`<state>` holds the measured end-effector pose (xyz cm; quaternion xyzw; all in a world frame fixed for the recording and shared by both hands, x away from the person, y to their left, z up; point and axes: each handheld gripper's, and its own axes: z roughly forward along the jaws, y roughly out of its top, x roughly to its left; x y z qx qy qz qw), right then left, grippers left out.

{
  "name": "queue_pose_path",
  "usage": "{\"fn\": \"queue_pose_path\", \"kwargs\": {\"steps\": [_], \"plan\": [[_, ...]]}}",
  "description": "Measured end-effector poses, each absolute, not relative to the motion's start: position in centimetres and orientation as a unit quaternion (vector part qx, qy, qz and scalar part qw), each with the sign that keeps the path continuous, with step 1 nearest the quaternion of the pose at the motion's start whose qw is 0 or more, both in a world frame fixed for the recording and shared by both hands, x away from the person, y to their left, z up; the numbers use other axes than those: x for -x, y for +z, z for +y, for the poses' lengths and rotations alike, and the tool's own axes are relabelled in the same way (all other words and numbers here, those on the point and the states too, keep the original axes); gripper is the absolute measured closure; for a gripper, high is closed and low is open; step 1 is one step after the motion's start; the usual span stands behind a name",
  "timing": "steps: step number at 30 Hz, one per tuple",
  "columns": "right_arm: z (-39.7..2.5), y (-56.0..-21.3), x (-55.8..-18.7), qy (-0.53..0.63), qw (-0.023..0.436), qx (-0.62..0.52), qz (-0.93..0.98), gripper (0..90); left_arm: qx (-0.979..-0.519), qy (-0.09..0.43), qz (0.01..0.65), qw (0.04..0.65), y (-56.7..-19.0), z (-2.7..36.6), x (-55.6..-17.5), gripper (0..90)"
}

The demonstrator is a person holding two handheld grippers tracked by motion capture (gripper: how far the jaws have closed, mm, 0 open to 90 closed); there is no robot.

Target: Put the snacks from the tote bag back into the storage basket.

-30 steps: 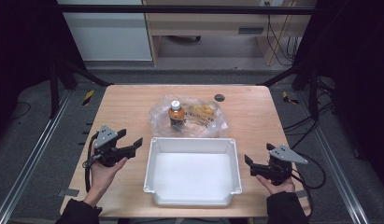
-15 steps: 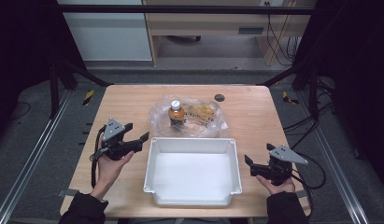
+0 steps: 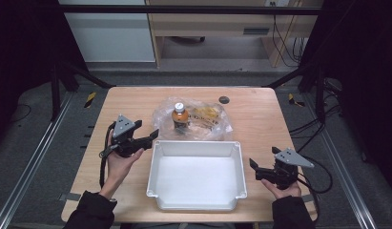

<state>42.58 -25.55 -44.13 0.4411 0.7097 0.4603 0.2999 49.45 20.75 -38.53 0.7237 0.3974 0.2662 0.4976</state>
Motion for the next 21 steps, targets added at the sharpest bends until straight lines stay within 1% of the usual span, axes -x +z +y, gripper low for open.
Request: {"fn": "queue_pose_path", "kwargs": {"steps": [21], "plan": [[-25.5, -44.1, -42.7, 0.46, 0.299, -0.442, 0.71, 6.3, -0.727, 0.275, 0.392, 0.492, -37.8, 18.6, -51.5, 26.5]]}}
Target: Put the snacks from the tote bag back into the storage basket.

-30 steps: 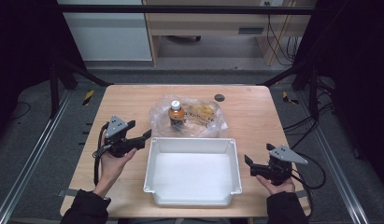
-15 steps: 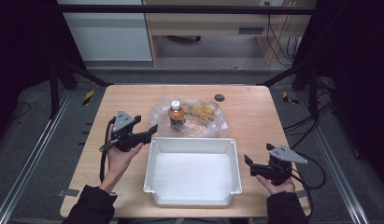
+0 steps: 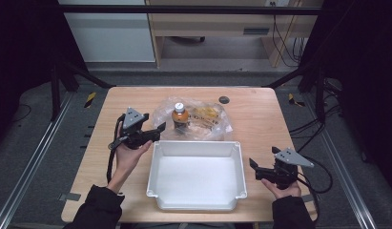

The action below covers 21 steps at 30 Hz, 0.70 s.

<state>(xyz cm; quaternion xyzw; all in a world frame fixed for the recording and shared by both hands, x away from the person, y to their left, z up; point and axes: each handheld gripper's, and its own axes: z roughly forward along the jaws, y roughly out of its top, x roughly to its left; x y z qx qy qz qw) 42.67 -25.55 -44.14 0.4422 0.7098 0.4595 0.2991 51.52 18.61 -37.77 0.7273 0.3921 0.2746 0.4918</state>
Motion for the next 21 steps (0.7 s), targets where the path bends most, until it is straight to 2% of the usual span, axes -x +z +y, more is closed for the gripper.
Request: {"fn": "queue_pose_path", "kwargs": {"steps": [21], "plan": [[-25.4, -44.1, -42.7, 0.462, 0.296, -0.442, 0.71, 6.2, -0.726, 0.281, 0.388, 0.493, -37.3, 17.0, -53.6, 27.6]]}}
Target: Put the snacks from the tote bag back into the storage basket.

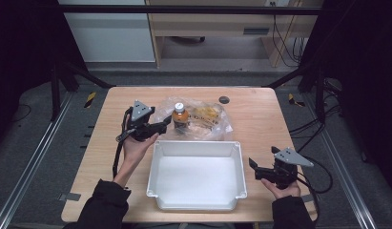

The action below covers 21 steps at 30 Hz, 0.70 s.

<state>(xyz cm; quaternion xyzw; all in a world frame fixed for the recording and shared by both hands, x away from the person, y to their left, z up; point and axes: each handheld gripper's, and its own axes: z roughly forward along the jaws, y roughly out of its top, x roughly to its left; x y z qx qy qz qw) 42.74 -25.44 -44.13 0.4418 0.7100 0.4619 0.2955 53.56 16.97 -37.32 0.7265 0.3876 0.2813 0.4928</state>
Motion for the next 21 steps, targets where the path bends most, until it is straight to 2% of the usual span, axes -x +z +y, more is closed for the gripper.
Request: {"fn": "queue_pose_path", "kwargs": {"steps": [21], "plan": [[-25.4, -44.1, -42.8, 0.463, 0.292, -0.443, 0.71, 6.3, -0.729, 0.288, 0.385, 0.487, -36.6, 15.0, -55.6, 28.1]]}}
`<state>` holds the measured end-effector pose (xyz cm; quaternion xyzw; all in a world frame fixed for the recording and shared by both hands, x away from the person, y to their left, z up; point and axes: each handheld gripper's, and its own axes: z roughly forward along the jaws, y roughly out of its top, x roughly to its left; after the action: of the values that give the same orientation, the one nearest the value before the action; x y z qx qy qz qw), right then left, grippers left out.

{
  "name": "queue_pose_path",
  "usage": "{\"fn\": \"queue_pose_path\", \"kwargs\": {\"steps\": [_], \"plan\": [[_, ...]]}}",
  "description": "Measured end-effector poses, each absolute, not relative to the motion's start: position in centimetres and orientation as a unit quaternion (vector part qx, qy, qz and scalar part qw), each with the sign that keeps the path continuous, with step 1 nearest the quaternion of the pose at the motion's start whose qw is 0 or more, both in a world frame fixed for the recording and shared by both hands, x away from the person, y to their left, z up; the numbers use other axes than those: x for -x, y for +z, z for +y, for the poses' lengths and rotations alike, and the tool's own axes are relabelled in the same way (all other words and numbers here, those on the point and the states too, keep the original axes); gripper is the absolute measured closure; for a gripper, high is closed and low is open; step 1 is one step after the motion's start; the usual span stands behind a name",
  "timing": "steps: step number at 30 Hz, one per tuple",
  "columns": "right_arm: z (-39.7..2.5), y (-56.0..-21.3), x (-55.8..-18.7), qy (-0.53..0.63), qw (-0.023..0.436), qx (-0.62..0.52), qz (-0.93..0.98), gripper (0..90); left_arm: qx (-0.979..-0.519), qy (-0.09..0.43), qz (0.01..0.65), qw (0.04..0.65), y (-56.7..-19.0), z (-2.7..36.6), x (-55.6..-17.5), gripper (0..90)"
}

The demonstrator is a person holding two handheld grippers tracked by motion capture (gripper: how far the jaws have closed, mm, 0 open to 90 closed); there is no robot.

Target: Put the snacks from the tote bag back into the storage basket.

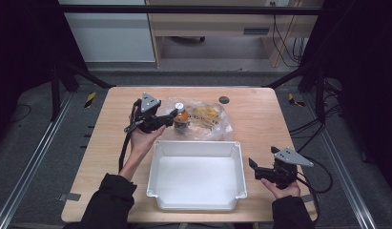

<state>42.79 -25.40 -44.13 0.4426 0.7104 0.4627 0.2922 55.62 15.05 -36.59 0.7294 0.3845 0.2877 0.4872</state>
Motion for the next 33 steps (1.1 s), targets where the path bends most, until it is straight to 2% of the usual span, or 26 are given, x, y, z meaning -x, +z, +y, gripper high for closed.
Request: {"fn": "queue_pose_path", "kwargs": {"steps": [21, 33], "plan": [[-25.3, -44.2, -42.8, 0.464, 0.29, -0.442, 0.711, 6.4, -0.74, 0.284, 0.386, 0.471, -37.3, 13.7, -57.7, 29.9], [-25.4, -44.1, -42.8, 0.466, 0.289, -0.442, 0.71, 6.5, -0.748, 0.278, 0.388, 0.46, -38.4, 12.8, -58.5, 36.2]]}}
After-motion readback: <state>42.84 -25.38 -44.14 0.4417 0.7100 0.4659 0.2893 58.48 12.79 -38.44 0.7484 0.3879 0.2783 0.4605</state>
